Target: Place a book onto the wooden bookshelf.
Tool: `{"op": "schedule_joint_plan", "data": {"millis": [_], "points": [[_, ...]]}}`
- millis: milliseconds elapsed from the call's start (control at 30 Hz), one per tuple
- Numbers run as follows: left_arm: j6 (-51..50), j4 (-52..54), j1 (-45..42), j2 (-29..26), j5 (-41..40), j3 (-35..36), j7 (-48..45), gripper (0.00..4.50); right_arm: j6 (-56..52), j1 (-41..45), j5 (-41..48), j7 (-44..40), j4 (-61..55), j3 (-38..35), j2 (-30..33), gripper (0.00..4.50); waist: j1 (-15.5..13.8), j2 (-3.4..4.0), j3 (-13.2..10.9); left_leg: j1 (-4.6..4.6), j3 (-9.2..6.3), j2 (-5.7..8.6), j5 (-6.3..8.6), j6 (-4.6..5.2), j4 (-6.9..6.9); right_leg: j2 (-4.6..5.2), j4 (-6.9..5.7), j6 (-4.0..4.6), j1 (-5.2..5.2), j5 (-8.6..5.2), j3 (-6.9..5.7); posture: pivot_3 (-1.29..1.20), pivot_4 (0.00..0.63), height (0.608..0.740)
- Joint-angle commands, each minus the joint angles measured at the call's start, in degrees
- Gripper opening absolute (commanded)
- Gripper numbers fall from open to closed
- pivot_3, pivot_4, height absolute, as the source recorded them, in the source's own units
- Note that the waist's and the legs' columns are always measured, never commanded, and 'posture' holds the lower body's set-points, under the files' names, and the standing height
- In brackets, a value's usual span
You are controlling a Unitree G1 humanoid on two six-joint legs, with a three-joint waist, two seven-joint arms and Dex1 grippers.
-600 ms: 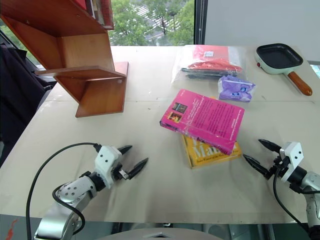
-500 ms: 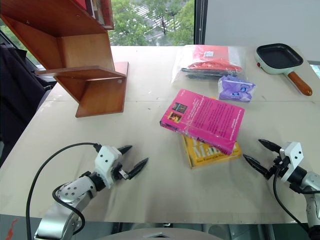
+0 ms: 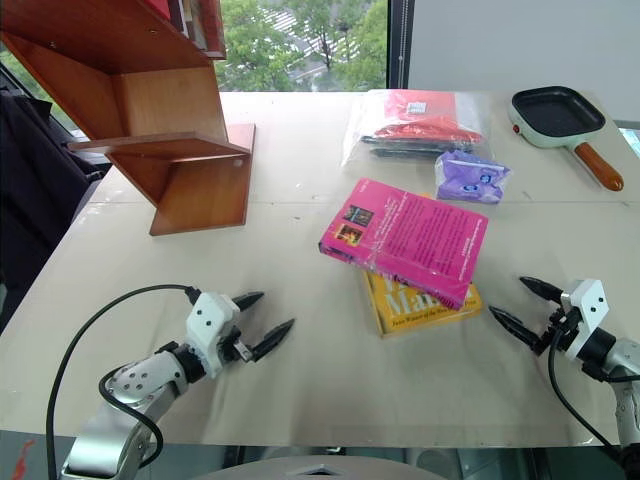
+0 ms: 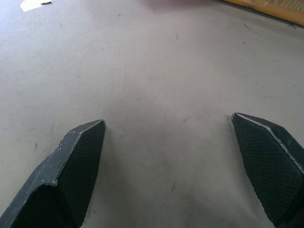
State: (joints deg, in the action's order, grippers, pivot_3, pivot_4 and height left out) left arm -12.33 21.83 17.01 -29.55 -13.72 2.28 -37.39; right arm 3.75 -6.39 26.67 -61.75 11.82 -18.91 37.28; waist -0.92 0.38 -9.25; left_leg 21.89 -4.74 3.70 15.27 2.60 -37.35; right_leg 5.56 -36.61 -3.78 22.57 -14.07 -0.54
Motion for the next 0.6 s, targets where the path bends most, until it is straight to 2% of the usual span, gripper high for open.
{"op": "schedule_joint_plan", "data": {"millis": [33,200,300,400,567,600], "points": [[-0.6,-0.97,0.59,-0.82,-0.24,0.27,-0.69,4.39,-1.39,-0.01,-1.08,1.53,-1.43,-0.51,1.42,4.5,0.0,0.0,0.0,0.0,0.0,0.0,0.0,0.0,0.0,0.0,0.0,0.0,0.0,0.0,0.0,0.0,0.15,0.74],[-1.05,-0.12,-0.1,-1.98,-1.07,0.99,-1.62,4.39,-3.61,1.82,-1.6,3.85,-2.09,-1.01,2.21,4.5,0.01,-0.01,-0.01,0.0,0.0,0.0,0.0,0.0,0.0,0.0,0.0,0.0,0.01,0.0,0.0,0.0,0.15,0.74],[-2.94,1.88,-1.43,-5.06,-3.33,2.6,-4.42,4.39,-6.86,5.76,-0.25,5.84,-1.83,-1.92,2.81,4.5,0.25,-0.05,-0.06,-0.01,0.01,0.0,0.0,0.0,0.0,-0.01,-0.02,0.02,0.03,0.01,0.01,0.0,0.15,0.74],[-7.74,4.47,-4.81,-11.55,-8.26,6.22,-9.53,4.5,-8.57,13.39,-0.87,4.96,2.72,-0.43,4.33,3.72,0.25,-0.2,-0.21,-0.01,0.01,-0.01,-0.01,0.0,0.0,-0.05,-0.09,0.03,0.09,0.02,0.01,0.0,0.15,0.74],[-14.5,9.14,-10.18,-16.96,-20.15,12.89,-14.46,4.5,-8.12,27.86,-4.14,4.74,13.92,2.97,4.46,1.17,0.27,-0.3,-0.42,0.09,0.01,-0.02,-0.04,-0.01,-0.04,-0.1,-0.07,0.08,0.18,0.14,-0.02,0.0,0.15,0.74],[-15.73,9.79,-11.23,-18.14,-21.69,13.85,-15.11,4.5,-7.25,31.29,-5.63,5.34,17.07,4.11,4.12,0.82,0.32,-0.3,-0.45,0.08,0.03,-0.02,-0.04,-0.02,-0.04,-0.09,-0.07,0.05,0.17,0.16,-0.02,0.0,0.15,0.74]]}}
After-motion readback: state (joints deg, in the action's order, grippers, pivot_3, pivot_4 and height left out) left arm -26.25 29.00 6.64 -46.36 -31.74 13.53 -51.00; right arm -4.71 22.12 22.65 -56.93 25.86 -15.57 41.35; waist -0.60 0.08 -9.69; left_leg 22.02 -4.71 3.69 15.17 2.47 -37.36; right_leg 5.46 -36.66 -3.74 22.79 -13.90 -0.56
